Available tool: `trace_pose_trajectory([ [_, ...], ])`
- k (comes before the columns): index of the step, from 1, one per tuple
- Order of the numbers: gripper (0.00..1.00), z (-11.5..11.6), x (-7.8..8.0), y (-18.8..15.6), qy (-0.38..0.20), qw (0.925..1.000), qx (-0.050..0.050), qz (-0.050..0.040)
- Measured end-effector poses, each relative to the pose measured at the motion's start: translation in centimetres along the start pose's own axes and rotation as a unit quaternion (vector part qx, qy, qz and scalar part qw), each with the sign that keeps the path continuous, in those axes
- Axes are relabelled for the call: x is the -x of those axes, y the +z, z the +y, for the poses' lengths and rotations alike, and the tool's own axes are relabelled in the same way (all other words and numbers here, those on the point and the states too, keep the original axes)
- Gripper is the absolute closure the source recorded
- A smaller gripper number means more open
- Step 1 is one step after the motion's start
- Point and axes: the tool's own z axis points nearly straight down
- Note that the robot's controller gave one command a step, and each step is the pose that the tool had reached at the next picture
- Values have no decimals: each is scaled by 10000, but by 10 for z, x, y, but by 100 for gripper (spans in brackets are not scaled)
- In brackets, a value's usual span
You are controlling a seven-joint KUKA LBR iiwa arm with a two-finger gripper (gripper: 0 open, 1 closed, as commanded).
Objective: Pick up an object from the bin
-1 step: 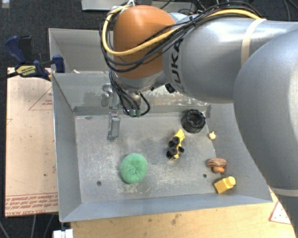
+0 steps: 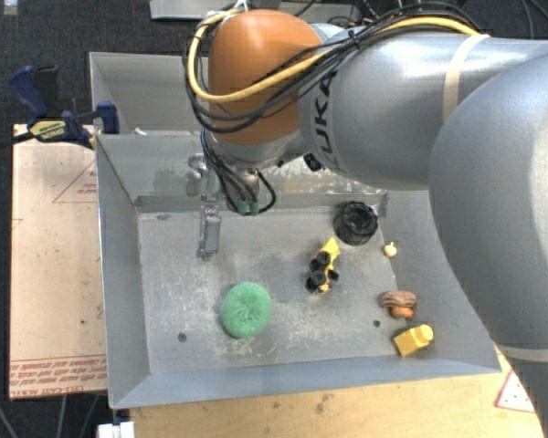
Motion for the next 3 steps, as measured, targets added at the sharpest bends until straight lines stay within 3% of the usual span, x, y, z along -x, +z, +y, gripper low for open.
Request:
trace_pose_trajectory([
  [1,0,-27,-45,34,-202,9998,1,-18],
  [2,0,-53,-43,76,-647,9979,2,1],
  [3,0,-68,-29,92,-233,9997,-10,14],
])
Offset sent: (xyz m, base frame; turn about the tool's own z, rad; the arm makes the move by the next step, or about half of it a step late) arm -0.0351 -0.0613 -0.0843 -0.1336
